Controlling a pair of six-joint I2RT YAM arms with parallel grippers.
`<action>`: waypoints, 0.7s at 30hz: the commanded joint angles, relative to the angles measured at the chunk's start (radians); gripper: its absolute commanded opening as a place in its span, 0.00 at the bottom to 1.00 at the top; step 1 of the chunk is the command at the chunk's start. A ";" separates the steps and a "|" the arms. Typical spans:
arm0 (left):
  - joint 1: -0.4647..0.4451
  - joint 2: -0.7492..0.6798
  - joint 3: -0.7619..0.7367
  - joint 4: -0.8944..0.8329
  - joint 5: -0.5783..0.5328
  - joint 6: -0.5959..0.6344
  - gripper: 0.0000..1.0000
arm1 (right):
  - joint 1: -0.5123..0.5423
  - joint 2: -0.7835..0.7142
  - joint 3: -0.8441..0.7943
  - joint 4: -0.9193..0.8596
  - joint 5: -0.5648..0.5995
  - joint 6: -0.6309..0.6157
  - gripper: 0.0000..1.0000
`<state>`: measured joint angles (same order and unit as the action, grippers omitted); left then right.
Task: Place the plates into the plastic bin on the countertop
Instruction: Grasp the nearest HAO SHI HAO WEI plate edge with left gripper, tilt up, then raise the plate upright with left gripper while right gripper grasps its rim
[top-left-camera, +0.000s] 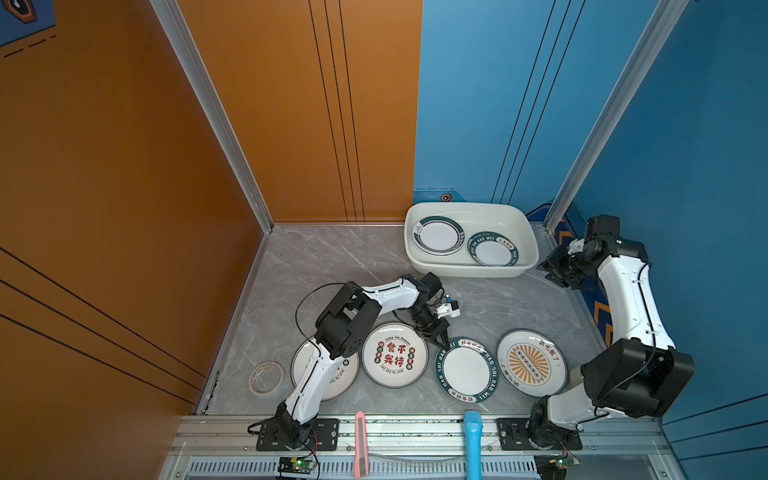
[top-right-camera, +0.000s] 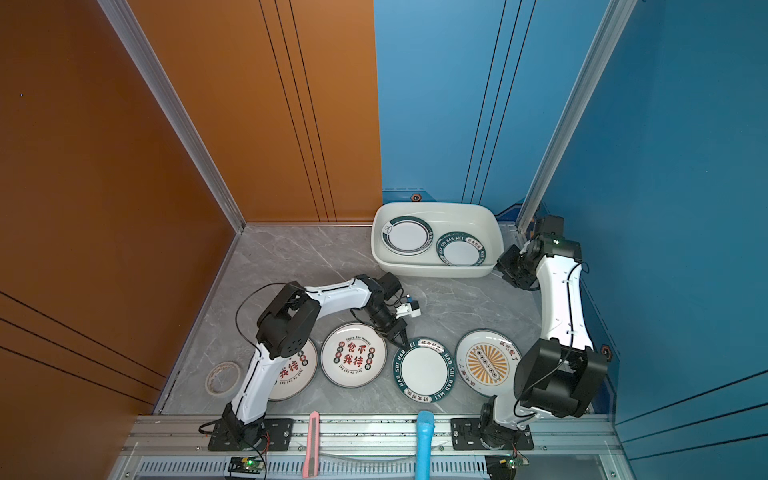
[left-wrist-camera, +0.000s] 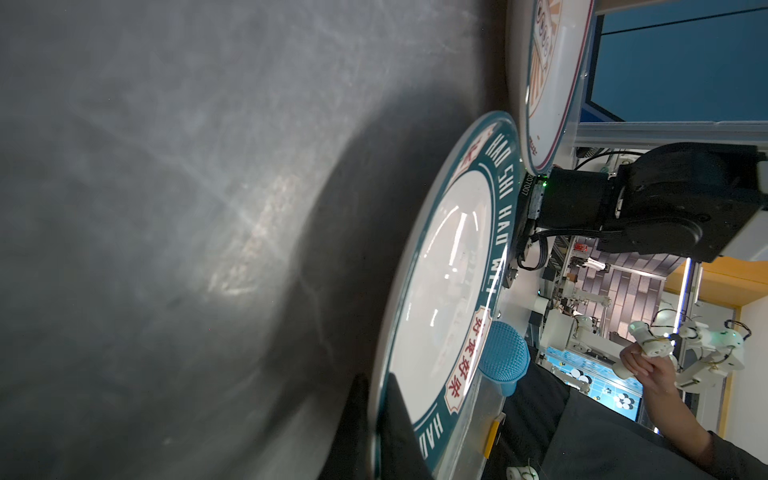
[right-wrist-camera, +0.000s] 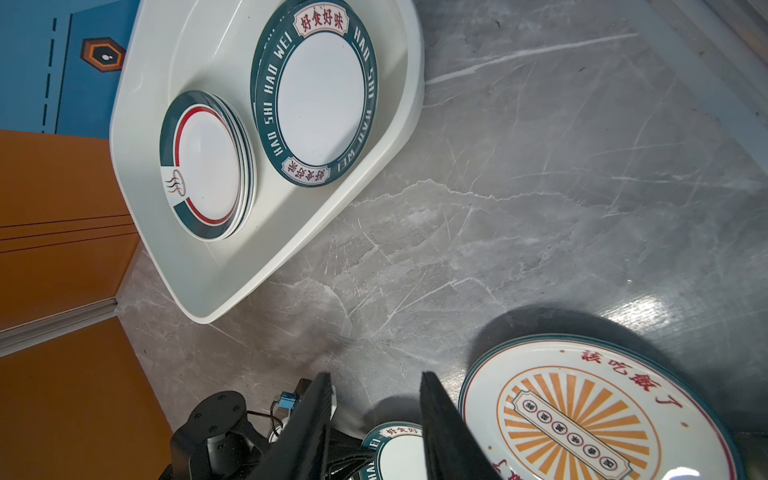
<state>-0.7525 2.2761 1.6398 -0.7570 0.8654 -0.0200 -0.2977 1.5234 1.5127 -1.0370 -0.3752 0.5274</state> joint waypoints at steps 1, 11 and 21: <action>0.053 -0.001 0.004 -0.021 -0.086 -0.007 0.00 | -0.005 -0.038 -0.031 0.015 -0.013 0.008 0.38; 0.189 -0.107 0.000 -0.021 -0.021 -0.041 0.00 | 0.019 -0.039 -0.077 0.095 -0.063 0.006 0.40; 0.265 -0.288 -0.063 -0.020 0.044 -0.091 0.00 | 0.089 0.017 -0.135 0.327 -0.336 0.005 0.69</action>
<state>-0.4927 2.0430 1.5959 -0.7601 0.8436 -0.0879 -0.2333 1.5127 1.3968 -0.8078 -0.5941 0.5388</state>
